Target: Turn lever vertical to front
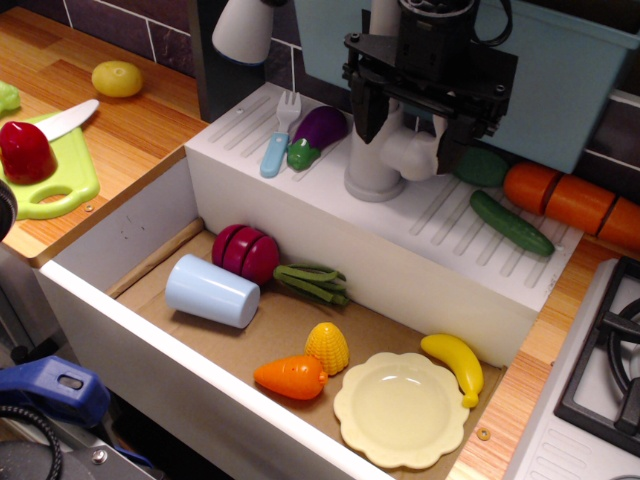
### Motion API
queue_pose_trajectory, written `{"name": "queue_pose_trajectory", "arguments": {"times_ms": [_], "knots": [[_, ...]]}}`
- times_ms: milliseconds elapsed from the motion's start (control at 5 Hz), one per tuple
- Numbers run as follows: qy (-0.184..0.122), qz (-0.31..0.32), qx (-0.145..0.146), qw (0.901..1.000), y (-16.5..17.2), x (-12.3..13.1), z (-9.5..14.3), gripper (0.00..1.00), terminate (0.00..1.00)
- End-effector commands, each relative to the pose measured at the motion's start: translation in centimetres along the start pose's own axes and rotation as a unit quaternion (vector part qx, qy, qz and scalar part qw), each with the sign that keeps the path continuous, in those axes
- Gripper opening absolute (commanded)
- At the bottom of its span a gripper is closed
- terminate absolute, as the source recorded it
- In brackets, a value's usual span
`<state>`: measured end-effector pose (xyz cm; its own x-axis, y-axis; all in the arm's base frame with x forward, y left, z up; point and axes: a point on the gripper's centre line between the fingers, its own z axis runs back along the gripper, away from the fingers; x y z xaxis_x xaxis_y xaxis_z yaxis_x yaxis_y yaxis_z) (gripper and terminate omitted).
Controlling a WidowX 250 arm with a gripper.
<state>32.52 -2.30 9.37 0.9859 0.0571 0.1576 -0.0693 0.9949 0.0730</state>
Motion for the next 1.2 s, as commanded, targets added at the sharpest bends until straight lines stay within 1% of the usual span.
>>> {"name": "queue_pose_trajectory", "arguments": {"times_ms": [0,200,400,600,800,1000], "knots": [[0.000,0.000,0.000,1.0000,0.0,0.0,0.0,1.00,0.00],[-0.034,-0.006,0.007,0.9994,-0.2,0.6,0.3,1.00,0.00],[-0.055,-0.007,0.004,0.9984,-0.3,1.7,0.6,1.00,0.00],[-0.069,-0.009,0.012,0.9975,-0.2,3.1,1.5,1.00,0.00],[-0.089,-0.012,0.027,0.9956,-0.3,4.3,2.3,1.00,0.00],[-0.096,-0.017,0.020,0.9950,-0.4,5.0,2.4,1.00,0.00]]}}
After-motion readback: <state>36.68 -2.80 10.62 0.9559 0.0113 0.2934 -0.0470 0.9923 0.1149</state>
